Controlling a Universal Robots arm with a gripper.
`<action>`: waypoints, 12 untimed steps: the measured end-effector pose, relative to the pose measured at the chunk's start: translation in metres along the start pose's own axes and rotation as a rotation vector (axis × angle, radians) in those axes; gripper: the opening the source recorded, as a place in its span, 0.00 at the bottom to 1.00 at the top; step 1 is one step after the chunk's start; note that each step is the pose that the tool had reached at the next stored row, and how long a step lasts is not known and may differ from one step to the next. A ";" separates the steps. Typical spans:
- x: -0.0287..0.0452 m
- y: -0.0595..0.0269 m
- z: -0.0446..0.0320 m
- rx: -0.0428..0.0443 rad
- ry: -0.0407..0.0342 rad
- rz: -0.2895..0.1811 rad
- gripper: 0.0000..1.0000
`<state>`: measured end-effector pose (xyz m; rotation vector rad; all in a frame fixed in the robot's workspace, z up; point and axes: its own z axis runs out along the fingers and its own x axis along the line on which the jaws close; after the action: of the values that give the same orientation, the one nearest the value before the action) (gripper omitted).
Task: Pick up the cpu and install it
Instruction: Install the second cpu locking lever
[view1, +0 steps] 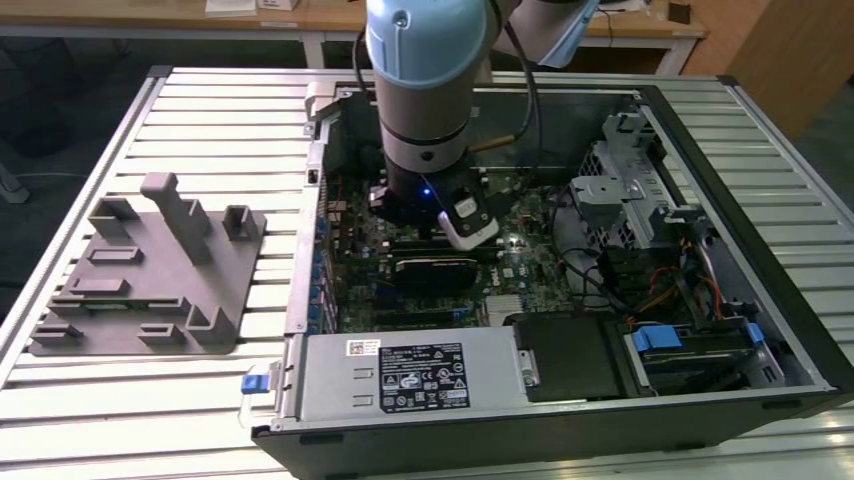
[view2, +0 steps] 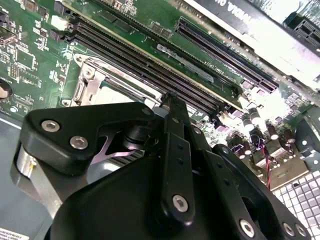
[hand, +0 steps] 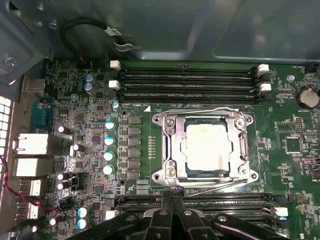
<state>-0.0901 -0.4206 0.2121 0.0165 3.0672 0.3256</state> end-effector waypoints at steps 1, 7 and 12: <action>0.0001 -0.0009 0.0005 -0.0062 0.0000 0.000 0.11; 0.0004 -0.0060 0.0026 -0.0366 0.0002 0.002 0.11; 0.0016 -0.0079 0.0050 -0.0529 0.0003 0.003 0.11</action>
<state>-0.0914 -0.4273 0.2055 0.0187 3.0578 0.4067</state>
